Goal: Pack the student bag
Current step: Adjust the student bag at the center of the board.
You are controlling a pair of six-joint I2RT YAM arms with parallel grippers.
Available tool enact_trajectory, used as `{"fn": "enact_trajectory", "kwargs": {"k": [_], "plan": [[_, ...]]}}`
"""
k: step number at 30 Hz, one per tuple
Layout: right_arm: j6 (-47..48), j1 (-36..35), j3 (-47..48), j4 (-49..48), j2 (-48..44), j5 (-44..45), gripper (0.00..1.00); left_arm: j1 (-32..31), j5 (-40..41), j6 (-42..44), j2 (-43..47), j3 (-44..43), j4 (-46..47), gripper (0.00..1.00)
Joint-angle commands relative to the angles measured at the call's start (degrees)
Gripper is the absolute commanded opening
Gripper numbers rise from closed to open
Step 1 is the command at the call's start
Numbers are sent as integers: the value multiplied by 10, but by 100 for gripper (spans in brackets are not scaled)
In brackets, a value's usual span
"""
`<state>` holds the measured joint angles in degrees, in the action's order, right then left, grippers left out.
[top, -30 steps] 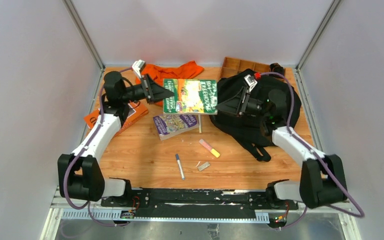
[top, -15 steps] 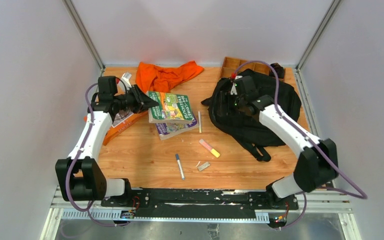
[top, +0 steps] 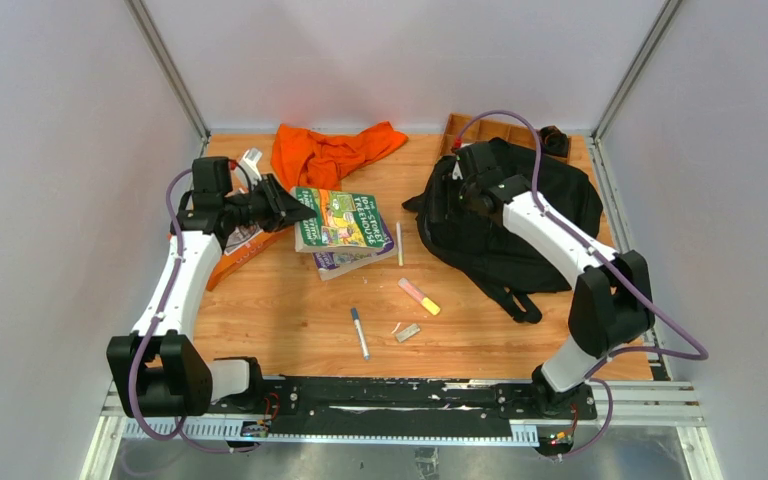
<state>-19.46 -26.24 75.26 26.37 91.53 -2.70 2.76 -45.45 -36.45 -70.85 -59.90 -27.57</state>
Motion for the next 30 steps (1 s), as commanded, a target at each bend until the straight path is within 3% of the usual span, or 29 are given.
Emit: {"fn": "enact_trajectory", "kwargs": {"k": [1,12,13,16,18,25,30], "plan": [[-9,-7,28,-18,37,22,75,-1,-33,-9,15,8,23,0],[-19,-6,50,-44,100,35,73,-1,-38,-10,27,11,24,0],[-19,-6,49,-45,101,52,68,-1,-40,-11,26,12,24,0],[-7,-5,45,-46,99,76,19,-1,-42,-12,30,13,24,0],[2,-2,44,-46,93,84,1,-1,-54,-14,34,14,33,0],[30,0,32,-19,21,53,0,-14,-52,-12,52,-6,43,0],[87,1,18,41,-99,53,0,-113,-35,1,33,-37,57,0]]}}
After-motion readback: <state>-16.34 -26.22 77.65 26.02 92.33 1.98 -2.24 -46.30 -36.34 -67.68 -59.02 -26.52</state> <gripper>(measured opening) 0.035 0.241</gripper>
